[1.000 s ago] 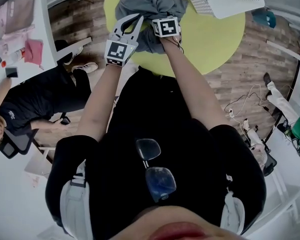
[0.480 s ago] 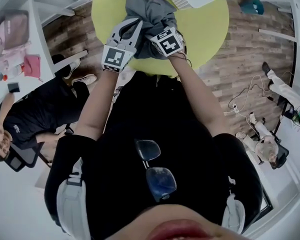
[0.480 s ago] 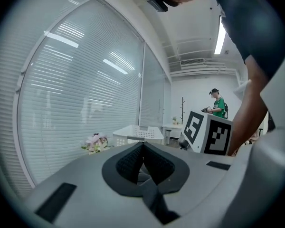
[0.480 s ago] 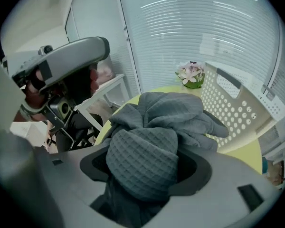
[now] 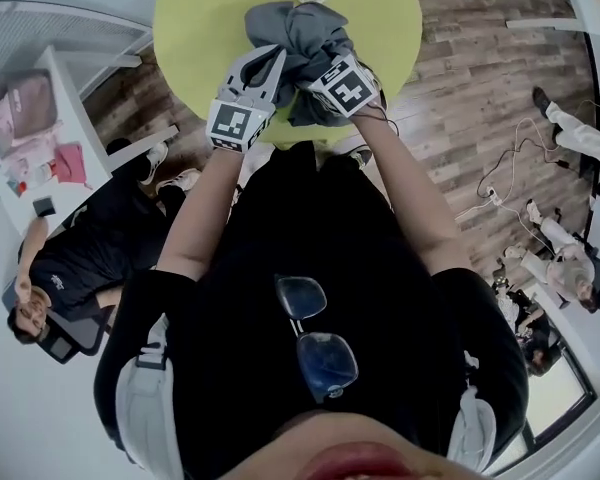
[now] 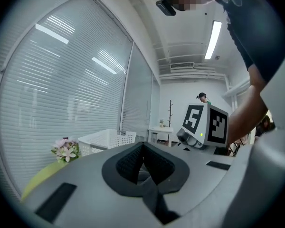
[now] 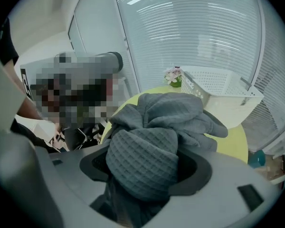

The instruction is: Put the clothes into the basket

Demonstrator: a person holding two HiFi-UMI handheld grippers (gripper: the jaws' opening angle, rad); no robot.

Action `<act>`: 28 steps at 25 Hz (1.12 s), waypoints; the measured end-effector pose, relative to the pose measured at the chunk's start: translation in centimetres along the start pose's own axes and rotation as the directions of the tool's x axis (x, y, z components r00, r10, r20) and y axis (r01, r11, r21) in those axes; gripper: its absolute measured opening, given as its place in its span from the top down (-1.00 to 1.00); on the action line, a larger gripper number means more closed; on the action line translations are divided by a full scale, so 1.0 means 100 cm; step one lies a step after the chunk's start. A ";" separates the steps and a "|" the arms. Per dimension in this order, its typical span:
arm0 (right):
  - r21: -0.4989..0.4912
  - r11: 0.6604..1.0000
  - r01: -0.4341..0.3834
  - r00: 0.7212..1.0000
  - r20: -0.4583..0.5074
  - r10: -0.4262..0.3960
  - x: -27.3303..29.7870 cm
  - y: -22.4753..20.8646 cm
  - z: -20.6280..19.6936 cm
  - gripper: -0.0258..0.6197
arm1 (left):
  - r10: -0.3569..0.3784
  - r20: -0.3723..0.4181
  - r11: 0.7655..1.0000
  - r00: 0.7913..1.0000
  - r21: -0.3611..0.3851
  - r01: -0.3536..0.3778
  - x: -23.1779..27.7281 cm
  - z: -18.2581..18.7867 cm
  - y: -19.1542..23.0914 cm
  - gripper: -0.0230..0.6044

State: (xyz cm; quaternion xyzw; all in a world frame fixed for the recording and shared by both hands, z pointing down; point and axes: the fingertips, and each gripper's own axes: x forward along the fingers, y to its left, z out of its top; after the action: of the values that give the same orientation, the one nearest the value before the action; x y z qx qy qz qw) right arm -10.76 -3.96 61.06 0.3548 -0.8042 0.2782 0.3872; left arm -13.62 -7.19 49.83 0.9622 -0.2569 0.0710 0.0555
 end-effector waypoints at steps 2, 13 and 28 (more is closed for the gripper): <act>0.000 1.000 0.012 1.000 0.008 -0.012 -0.021 -0.006 -0.012 -0.14 | -0.028 0.002 1.000 1.000 0.013 0.028 0.011 0.007 -0.020 0.90; 0.002 0.998 0.068 0.998 0.011 -0.068 -0.142 -0.056 -0.103 -0.14 | -0.162 0.020 0.983 0.987 0.088 0.159 0.085 0.045 -0.163 0.90; -0.038 0.996 0.081 0.997 0.023 -0.080 -0.256 -0.118 -0.212 -0.14 | -0.180 0.035 0.975 0.983 0.138 0.174 0.168 0.070 -0.316 0.90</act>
State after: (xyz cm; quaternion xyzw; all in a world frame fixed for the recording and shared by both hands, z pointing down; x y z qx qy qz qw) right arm 18.99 13.49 53.69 0.3823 -0.7987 0.2427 0.3964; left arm 17.40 10.92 43.53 0.9843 -0.1660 0.0598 -0.0093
